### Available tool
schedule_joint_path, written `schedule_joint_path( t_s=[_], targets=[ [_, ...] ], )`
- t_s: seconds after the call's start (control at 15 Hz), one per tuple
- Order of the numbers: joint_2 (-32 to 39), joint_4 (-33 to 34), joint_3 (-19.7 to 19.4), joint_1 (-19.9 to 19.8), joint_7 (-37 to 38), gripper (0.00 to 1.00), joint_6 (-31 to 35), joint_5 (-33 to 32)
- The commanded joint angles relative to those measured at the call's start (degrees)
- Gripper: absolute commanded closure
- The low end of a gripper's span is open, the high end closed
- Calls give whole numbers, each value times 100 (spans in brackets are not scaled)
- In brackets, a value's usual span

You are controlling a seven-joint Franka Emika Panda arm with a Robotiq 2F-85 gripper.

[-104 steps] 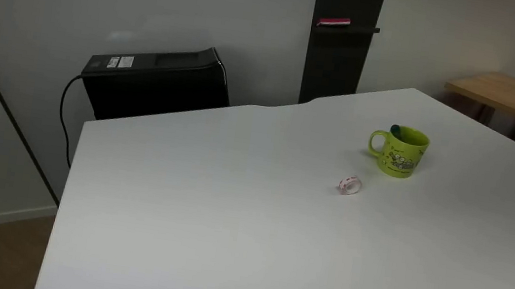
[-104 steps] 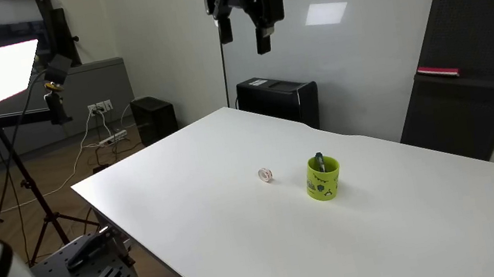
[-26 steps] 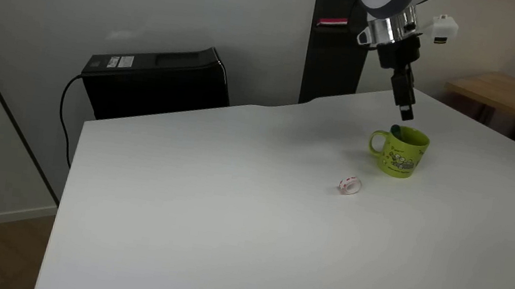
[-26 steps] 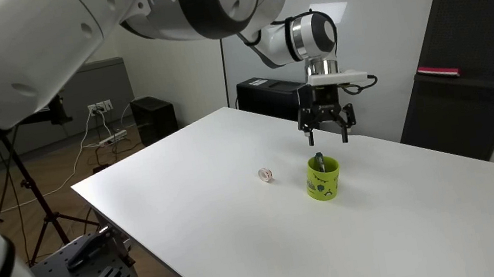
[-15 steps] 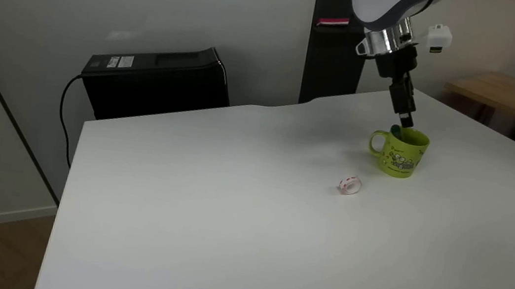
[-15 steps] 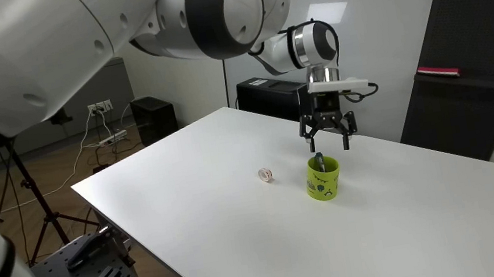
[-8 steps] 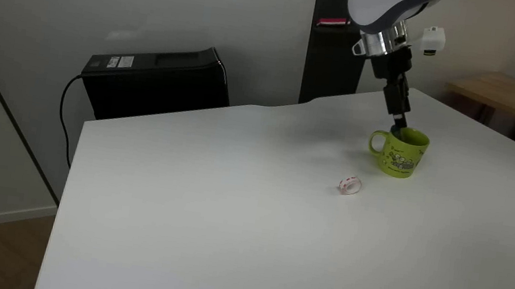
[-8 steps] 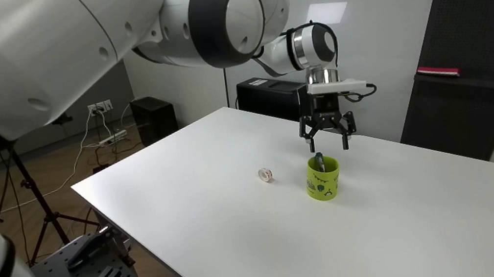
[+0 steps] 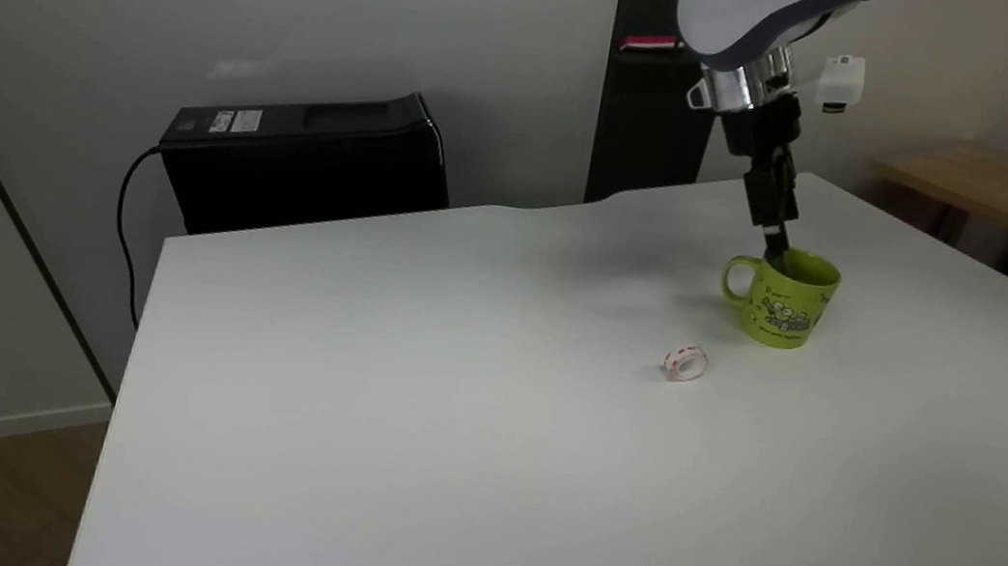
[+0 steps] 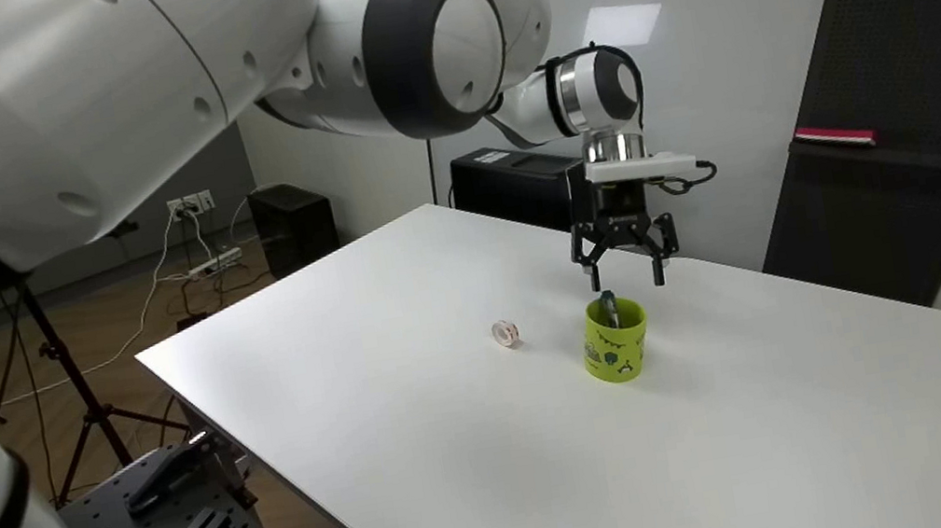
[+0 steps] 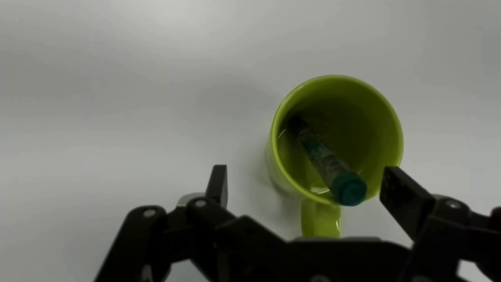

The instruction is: Remove the marker out of the cup and put it on the table

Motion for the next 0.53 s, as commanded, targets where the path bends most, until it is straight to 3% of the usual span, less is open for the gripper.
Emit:
schedule_joint_path(
  t_s=[0.0, 0.47],
  targets=[
    [226, 399, -61, 44, 169, 0, -98, 26],
    [266, 421, -96, 38, 191, 2, -105, 0]
  ],
)
